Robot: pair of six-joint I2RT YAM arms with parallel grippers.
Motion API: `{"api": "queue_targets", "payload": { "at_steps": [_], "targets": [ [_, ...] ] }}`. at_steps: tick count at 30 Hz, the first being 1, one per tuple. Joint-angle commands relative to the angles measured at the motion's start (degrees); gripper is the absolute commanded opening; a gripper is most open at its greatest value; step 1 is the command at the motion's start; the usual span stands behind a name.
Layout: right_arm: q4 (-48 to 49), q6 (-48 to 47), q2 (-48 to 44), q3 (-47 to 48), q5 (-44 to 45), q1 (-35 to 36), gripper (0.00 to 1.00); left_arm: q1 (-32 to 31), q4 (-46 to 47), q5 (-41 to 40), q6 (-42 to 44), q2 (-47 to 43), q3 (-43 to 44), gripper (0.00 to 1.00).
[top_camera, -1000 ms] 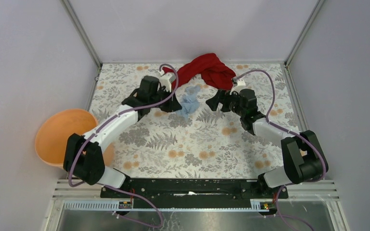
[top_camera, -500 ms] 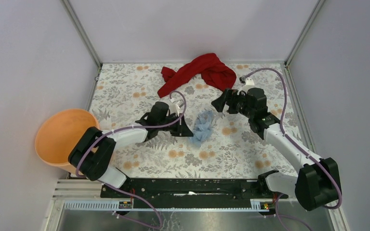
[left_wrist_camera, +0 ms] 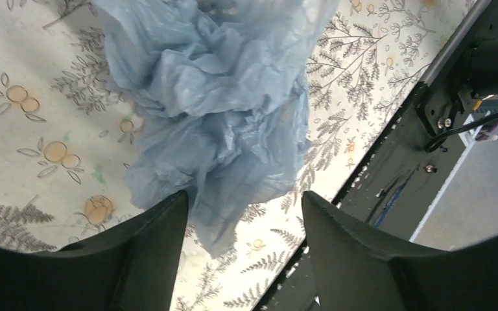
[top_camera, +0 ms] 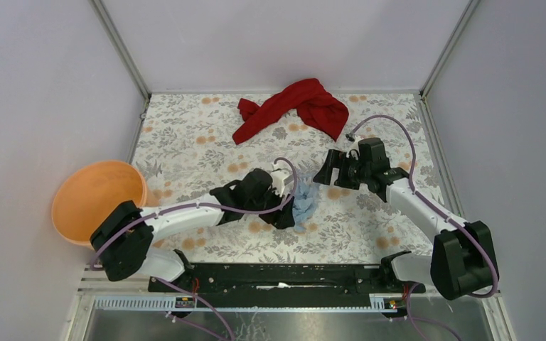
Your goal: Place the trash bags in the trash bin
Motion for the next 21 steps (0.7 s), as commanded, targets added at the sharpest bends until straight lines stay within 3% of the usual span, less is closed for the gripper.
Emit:
{"api": "queue_targets", "payload": {
  "at_steps": [1, 5, 11, 15, 21],
  "targets": [
    [-2.8, -3.2, 1.4, 0.9, -3.1, -1.5, 0.96, -1.1, -1.3, -4.0, -0.8, -5.5, 1.7, 0.74],
    [-0.4, -4.2, 2.6, 0.2, -4.1, -1.6, 0.92, -1.0, -2.6, -7.0, -3.4, -11.2, 0.4, 0.86],
    [11.9, 0.8, 6.8, -1.3, -13.2, -1.5, 0.8, -1.0, -4.2, -10.2, -6.6, -15.1, -0.6, 0.89],
    [6.8, -2.6, 9.3, 0.2, -7.3, -1.6, 0.72, -1.0, -4.4, -10.8, -9.6, -14.0, -1.3, 0.89],
    [1.7, -5.9, 5.0, -1.9, 5.2, -1.5, 0.73, -1.0, 5.4, -5.6, -14.5, -11.3, -6.1, 0.91]
  ]
}}
